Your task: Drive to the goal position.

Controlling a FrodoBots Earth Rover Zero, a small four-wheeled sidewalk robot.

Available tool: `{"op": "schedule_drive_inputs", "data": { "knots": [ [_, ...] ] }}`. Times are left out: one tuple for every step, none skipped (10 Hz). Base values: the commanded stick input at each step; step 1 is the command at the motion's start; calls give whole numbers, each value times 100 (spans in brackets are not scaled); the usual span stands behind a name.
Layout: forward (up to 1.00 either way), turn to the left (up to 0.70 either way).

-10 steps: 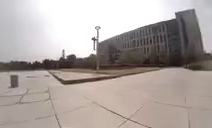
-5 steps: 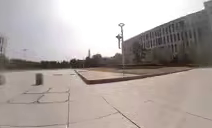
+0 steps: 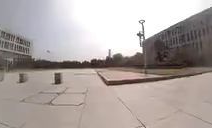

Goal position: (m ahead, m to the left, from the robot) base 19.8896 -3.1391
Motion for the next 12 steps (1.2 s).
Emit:
{"op": "schedule_drive_inputs", "data": {
  "knots": [
    [70, 35],
    [70, 35],
    [70, 35],
    [70, 35],
    [70, 35],
    [70, 35],
    [70, 35],
    [70, 35],
    [70, 35],
    [70, 35],
    [70, 35],
    [70, 35]
  ]
}}
